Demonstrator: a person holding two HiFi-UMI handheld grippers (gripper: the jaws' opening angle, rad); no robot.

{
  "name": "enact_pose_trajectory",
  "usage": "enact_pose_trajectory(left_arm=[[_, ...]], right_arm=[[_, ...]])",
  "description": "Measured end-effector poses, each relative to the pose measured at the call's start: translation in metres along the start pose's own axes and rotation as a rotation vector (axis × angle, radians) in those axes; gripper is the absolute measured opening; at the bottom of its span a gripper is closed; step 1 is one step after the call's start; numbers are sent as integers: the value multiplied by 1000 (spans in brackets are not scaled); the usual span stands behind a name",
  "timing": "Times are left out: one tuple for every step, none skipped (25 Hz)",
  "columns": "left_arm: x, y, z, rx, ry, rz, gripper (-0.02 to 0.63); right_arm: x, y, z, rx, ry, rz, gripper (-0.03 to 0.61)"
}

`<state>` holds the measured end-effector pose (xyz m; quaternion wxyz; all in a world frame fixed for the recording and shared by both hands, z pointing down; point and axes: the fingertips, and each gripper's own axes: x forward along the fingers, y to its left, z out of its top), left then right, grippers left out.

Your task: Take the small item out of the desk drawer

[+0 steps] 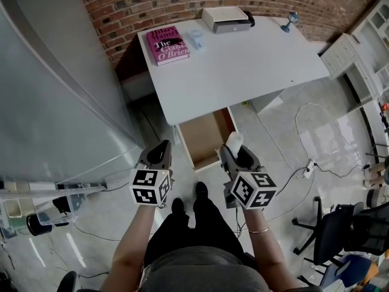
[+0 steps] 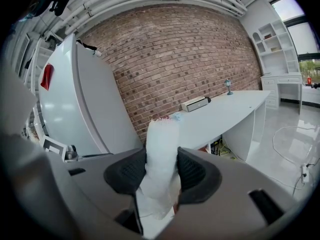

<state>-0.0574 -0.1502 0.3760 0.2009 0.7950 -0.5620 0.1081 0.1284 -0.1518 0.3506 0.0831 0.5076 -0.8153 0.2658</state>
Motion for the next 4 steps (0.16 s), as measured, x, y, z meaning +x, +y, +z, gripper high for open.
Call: enact_pose_trajectory(left_arm=[[0, 0, 0, 1, 0, 0, 23], [1, -1, 0, 1, 1, 0, 23], [1, -1, 1, 1, 1, 0, 23], [2, -2, 1, 2, 1, -1, 23]], right_arm=[[0, -1, 0, 1, 0, -1, 178], [-1, -2, 1, 2, 0, -2, 178], [-1, -2, 1, 2, 0, -3, 178], [-1, -3, 1, 3, 1, -4, 178]])
